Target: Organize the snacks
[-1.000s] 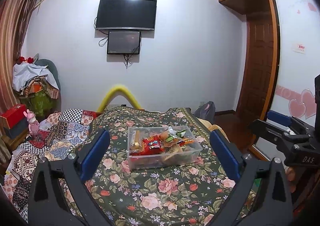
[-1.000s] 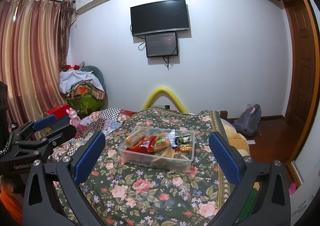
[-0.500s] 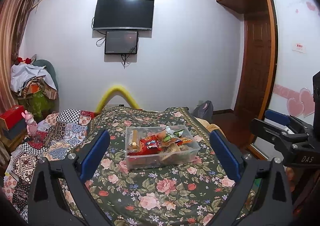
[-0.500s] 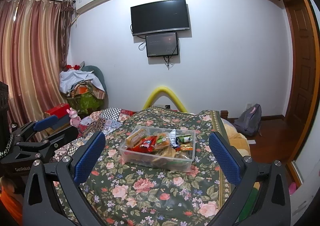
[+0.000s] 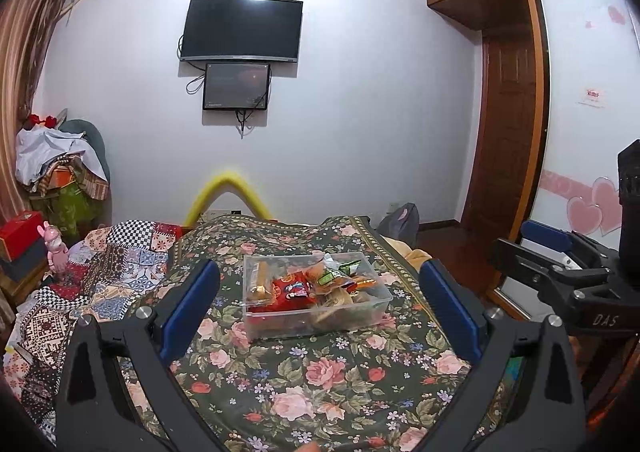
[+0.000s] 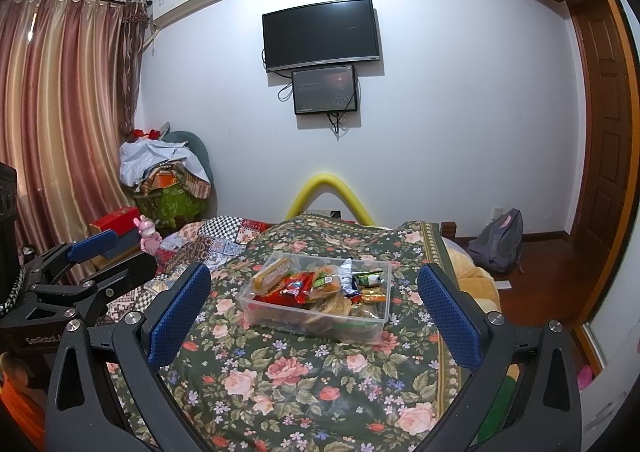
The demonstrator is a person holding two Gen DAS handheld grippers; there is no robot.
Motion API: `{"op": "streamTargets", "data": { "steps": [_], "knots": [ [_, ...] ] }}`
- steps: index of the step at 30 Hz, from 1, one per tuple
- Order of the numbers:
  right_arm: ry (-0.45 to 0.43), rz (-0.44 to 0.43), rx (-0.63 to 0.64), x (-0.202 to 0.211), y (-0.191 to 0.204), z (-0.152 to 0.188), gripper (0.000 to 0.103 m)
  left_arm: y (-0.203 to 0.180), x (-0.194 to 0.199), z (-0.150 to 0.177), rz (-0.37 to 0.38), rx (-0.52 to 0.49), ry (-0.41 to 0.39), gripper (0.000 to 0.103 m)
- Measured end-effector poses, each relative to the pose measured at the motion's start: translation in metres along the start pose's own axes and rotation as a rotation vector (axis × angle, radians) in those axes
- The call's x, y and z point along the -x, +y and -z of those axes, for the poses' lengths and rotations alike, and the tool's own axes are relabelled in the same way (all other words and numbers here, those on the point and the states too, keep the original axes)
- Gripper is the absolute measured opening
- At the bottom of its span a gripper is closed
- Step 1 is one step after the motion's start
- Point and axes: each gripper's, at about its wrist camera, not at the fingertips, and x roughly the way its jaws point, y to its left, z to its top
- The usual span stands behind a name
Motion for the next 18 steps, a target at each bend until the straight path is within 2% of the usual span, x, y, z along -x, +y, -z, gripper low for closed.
{"op": "streamTargets", "data": {
  "steps": [9, 18],
  "knots": [
    [0.004, -0.004, 0.003, 0.0003, 0.0015, -0.0009, 0.103, -0.0052, 0.0026, 0.0005, 0.012, -0.020, -0.006, 0.101],
    [0.009, -0.008, 0.003, -0.0019, 0.0010, 0.0006, 0.103, -0.0058, 0.0011, 0.0014, -0.008, -0.017, -0.003, 0.101]
  ]
}}
